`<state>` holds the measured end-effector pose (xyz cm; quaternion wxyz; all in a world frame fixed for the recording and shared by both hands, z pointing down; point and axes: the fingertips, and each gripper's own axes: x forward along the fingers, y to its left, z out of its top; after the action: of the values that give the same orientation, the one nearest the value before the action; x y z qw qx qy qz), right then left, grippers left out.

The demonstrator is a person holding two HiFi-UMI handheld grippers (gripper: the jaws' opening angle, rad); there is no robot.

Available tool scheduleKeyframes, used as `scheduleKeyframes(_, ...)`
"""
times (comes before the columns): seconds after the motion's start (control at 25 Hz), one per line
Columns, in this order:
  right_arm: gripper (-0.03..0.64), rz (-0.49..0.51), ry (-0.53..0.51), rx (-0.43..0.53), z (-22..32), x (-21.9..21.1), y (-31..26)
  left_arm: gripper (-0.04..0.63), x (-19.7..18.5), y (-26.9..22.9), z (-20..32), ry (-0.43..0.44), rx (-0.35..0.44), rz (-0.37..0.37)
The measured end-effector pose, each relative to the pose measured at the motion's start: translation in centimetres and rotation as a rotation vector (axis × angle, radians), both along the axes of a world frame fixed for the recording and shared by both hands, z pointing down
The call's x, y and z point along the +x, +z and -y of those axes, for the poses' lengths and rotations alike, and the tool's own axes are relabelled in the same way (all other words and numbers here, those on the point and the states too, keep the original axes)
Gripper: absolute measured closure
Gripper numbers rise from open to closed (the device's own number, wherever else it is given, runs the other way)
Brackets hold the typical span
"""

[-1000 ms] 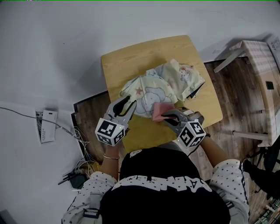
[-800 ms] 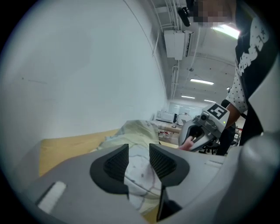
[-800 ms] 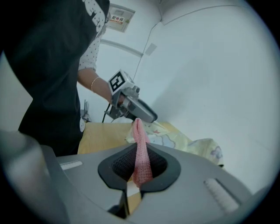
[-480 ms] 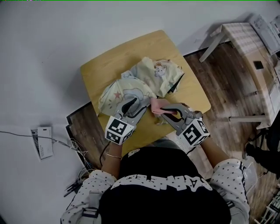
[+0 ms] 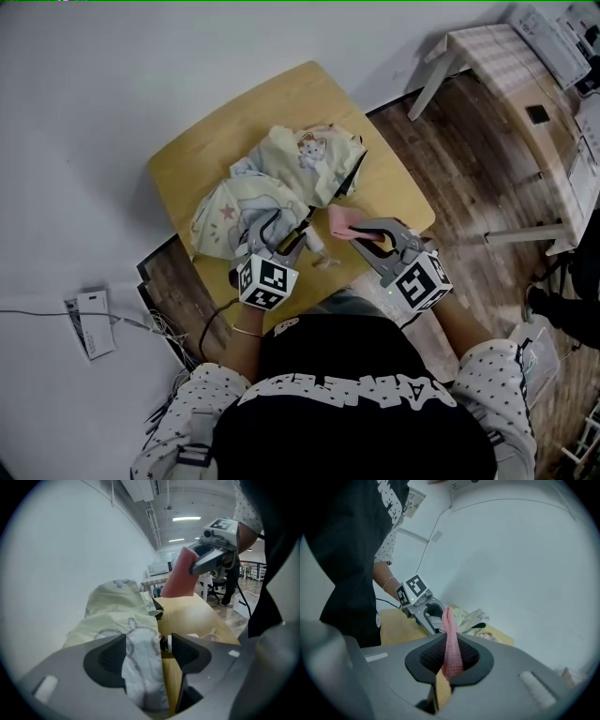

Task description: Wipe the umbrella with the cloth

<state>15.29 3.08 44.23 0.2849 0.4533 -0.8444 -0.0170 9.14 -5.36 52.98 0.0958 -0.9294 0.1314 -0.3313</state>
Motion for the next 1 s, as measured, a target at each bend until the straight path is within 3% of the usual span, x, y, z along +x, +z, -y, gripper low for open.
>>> scheduleKeyframes(0.32,0.583,0.008,-0.019,0.019,0.6,0.3,-0.4,0.358,-0.6,-0.7,0.2,-0.021,0.029,-0.005)
scheduleKeyframes(0.56,0.583,0.018,-0.044,0.034,1.6,-0.7,-0.8,0.413,-2.0,-0.4,-0.1,-0.037,-0.011,-0.008)
scheduleKeyframes(0.84,0.584,-0.001,-0.057,0.032,1.9,-1.5,-0.9,0.392,-1.9,0.7,0.1,-0.031,0.003,0.029)
scheduleKeyframes(1.0,0.583,0.001,-0.042,0.032,2.0,-1.2,-0.8,0.474,-2.1,0.3,0.9,-0.047,0.04,0.018)
